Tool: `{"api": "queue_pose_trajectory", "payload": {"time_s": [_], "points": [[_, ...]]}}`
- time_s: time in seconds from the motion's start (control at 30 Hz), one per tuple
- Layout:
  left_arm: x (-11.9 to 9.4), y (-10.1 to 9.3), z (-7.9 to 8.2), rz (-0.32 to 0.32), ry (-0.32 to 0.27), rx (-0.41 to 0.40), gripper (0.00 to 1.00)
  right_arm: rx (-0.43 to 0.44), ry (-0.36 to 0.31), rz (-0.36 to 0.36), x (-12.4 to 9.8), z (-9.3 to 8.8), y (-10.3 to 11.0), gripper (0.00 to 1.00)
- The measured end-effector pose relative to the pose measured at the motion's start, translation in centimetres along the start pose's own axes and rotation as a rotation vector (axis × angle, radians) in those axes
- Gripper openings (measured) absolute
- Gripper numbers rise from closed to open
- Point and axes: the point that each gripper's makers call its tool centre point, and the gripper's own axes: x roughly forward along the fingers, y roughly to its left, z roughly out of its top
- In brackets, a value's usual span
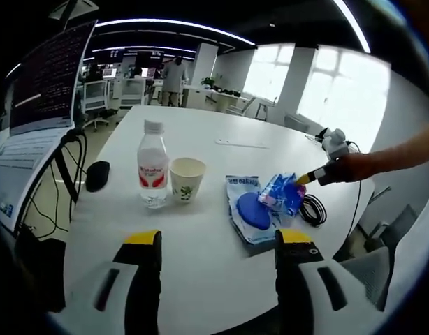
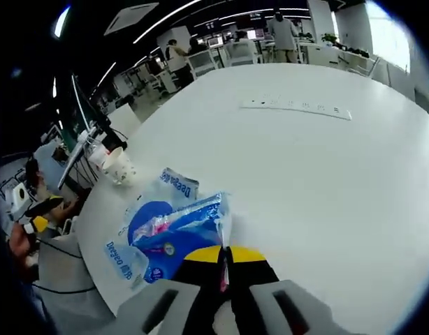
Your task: Arrange the tabletop items into an orderly group along one side of the table until the central work area is clear of visible clutter.
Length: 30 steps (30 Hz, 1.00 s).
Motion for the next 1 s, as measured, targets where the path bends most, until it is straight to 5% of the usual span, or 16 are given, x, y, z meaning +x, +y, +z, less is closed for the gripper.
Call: {"api": "queue_pose_trajectory", "payload": {"time_s": [0.4, 1.0], "points": [[-0.1, -0.1, -0.7, 0.006, 0.011, -0.004, 0.67, 0.126, -0.063, -0.085, -1.7, 1.9, -7.2, 0.0], [-0.4, -0.7, -1.1, 0.023, 0.032, 0.002, 0.67, 0.245, -0.123, -0.186, -2.6, 3.4, -11.5, 0.0]]}}
